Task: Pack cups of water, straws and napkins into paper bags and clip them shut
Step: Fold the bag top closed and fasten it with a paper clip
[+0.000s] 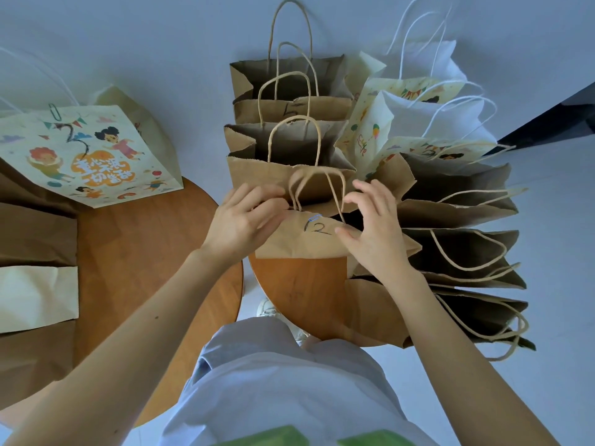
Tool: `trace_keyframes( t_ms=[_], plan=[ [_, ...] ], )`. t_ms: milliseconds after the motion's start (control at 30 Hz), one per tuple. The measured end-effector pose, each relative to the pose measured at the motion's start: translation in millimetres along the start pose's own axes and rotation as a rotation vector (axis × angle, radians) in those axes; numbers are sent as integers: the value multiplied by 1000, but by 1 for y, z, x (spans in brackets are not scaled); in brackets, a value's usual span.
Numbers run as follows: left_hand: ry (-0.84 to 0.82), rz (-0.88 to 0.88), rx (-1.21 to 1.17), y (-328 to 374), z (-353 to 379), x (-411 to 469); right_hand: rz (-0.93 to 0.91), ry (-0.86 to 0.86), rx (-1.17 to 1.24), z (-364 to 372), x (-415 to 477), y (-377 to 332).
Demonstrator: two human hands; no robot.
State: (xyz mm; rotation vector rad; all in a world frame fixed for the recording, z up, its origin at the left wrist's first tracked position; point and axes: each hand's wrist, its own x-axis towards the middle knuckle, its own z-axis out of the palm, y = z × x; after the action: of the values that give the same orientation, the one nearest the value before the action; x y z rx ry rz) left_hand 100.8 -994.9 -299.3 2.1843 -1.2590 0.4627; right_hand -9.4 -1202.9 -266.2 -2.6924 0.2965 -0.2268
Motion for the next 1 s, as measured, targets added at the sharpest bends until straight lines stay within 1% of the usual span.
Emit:
trace_keyframes(
  t_ms=[67,100,167,200,233,267,367,467,533,600,667,767,833,933,1000],
  plan=[
    [-76,-130,36,2,0,-3,42,-173,-79,-8,3,2],
    [-175,-202,44,3,-1,-3,54,-269,-118,-12,5,4],
    [-475,-329,65,6,-4,4,65,-414,-163,-17,9,8],
    [-611,-354,92,7,-5,6,75,-462,-168,-19,10,9],
    [-690,-356,116,8,-5,9,91,-491,-164,-20,11,10],
    [-708,-352,124,8,-5,10,111,-501,-155,-22,12,9],
    [-582,-381,83,4,-6,8,156,-492,-136,-24,14,6],
    [-509,-454,91,2,-5,-1,202,-479,-149,-22,14,2],
    [-434,-472,90,7,-3,-6,232,-448,-203,-22,13,1],
    [-366,-470,116,15,-4,-10,209,-400,-310,-24,12,3],
    [-319,-473,152,25,-6,-14,187,-355,-355,-25,9,9],
    [-270,-551,188,37,-7,-24,204,-343,-258,-23,8,17],
    [-253,-598,194,46,-12,-29,129,-346,-228,-20,9,20],
    [-204,-617,216,55,-27,-38,-5,-319,-174,-17,12,17],
    [-199,-683,247,55,-41,-48,-53,-317,-143,-14,14,6]
  ],
)
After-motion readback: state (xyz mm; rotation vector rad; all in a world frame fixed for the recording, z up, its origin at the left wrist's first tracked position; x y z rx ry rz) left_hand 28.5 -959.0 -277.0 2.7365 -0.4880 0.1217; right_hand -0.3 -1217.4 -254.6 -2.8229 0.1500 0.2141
